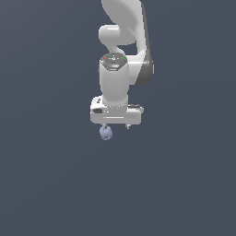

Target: Pick up the object and move it to a goal position.

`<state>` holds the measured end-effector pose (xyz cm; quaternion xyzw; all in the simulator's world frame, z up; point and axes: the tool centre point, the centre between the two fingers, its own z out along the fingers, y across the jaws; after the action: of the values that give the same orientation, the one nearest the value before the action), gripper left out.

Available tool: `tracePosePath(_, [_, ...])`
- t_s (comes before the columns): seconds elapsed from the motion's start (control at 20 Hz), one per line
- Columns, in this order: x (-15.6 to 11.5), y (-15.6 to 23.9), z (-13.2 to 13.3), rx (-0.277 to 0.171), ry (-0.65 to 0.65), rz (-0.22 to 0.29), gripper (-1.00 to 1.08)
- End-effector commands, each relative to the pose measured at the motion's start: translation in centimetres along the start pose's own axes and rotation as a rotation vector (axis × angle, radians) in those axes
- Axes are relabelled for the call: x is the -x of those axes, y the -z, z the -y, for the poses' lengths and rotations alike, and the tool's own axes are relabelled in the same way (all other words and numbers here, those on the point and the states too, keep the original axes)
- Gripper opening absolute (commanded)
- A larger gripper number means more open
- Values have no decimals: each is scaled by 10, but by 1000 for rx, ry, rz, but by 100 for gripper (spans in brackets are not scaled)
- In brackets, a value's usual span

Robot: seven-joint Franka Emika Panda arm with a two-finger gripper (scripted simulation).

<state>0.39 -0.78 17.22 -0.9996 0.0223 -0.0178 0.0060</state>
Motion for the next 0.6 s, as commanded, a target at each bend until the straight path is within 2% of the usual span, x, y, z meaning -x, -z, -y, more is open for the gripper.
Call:
tracePosePath(0.0, [0, 0, 0, 0, 0, 0, 100])
tracePosePath(0.4, [-14, 28, -21, 17, -19, -44, 100])
tracePosePath(0.55, [-15, 29, -21, 18, -20, -45, 100])
